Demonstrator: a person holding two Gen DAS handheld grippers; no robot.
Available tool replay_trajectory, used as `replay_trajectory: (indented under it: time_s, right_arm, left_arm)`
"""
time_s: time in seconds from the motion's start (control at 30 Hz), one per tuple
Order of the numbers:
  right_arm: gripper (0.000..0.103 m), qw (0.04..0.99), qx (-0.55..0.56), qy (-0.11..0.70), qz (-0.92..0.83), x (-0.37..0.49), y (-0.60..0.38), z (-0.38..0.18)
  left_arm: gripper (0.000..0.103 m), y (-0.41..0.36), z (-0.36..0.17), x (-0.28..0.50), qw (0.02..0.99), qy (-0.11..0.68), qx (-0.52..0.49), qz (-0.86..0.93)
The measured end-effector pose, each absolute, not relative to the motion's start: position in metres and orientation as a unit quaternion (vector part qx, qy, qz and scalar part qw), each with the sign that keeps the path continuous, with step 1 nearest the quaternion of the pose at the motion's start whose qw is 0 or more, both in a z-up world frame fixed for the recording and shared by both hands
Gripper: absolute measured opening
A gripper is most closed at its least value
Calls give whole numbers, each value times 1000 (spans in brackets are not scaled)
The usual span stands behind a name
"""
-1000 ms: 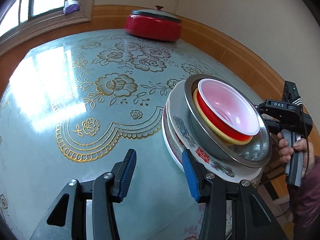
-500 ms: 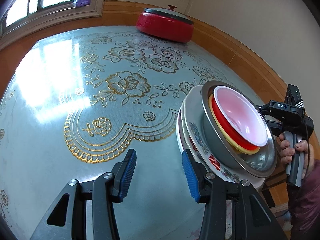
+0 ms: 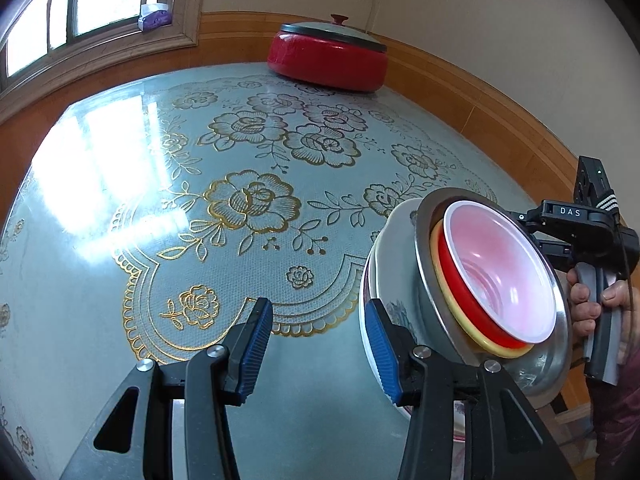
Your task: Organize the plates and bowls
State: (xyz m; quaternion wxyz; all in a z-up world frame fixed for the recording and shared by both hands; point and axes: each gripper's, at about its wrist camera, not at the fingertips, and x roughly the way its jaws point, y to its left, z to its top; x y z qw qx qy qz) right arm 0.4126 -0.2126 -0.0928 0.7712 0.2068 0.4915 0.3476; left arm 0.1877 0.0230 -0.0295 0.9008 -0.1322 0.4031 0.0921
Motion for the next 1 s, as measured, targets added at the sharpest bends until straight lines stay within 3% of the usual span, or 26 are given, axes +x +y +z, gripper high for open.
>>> replay_trajectory:
  time_s: [0.23, 0.5, 1.0]
  right_arm:
    - [32, 772, 205, 494, 344, 411, -217, -92]
    - [36, 821, 184, 440, 313, 385, -235, -62]
    - [38, 891, 108, 344, 275, 260, -223, -5]
  left_arm:
    - [49, 25, -31, 184, 900, 404, -143, 86]
    - [50, 22, -31, 172, 901, 404, -138, 82]
    - [59, 24, -22, 130, 913, 389, -99, 68]
